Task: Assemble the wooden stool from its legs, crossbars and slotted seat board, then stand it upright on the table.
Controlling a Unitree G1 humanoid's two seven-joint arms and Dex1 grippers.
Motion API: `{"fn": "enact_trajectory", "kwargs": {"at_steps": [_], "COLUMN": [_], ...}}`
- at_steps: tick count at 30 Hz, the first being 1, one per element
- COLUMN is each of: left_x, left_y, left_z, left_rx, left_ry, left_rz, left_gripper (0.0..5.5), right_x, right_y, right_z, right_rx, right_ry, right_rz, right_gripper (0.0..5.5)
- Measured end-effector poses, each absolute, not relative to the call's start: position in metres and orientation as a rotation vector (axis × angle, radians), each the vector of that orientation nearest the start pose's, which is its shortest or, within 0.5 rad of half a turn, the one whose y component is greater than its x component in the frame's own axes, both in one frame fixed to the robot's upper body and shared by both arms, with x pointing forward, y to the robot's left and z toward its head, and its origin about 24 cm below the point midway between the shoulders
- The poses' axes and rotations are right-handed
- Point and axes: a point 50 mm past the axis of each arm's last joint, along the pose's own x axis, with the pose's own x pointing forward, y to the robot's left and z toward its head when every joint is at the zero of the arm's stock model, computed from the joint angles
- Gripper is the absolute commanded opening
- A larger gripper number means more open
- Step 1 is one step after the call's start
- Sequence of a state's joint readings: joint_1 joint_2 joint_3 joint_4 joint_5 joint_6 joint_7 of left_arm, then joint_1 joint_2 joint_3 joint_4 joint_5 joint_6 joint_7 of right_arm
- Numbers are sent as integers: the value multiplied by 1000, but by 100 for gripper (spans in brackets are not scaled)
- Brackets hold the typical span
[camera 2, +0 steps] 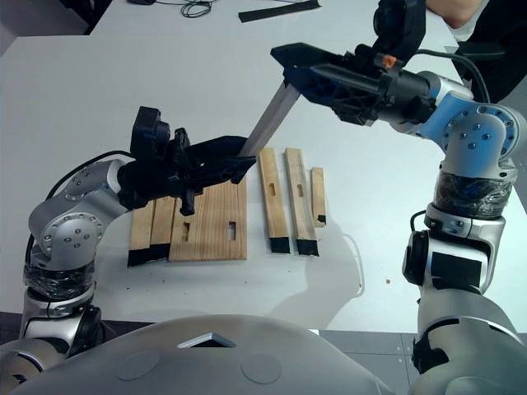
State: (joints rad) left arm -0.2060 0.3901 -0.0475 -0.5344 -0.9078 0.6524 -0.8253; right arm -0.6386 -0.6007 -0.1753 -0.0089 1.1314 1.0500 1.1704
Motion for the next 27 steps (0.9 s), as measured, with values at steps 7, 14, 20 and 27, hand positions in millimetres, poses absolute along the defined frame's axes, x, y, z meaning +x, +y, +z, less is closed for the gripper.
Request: {"fn": "enact_trajectory", "kwargs": {"at_steps": [7, 14, 20, 27], "left_x": [215, 216, 216, 215], "left_y": [102, 100, 100, 100], "left_z": [165, 166, 165, 164], "left_rx": [-299, -328, -325, -321], "left_ry": [-76, -81, -76, -70], "left_rz": [-1404, -1382, -1381, -1395], "left_gripper": [130, 130, 130, 130], "right_x": [265, 254, 255, 266], "right_y": [-166, -155, -156, -160], "right_z": [218, 203, 200, 201], "right_rx": [513, 483, 464, 447], "right_ry": [112, 192, 183, 157], "right_rz": [1668, 1738, 1720, 1647], "right_gripper": [379, 379, 379, 312]}}
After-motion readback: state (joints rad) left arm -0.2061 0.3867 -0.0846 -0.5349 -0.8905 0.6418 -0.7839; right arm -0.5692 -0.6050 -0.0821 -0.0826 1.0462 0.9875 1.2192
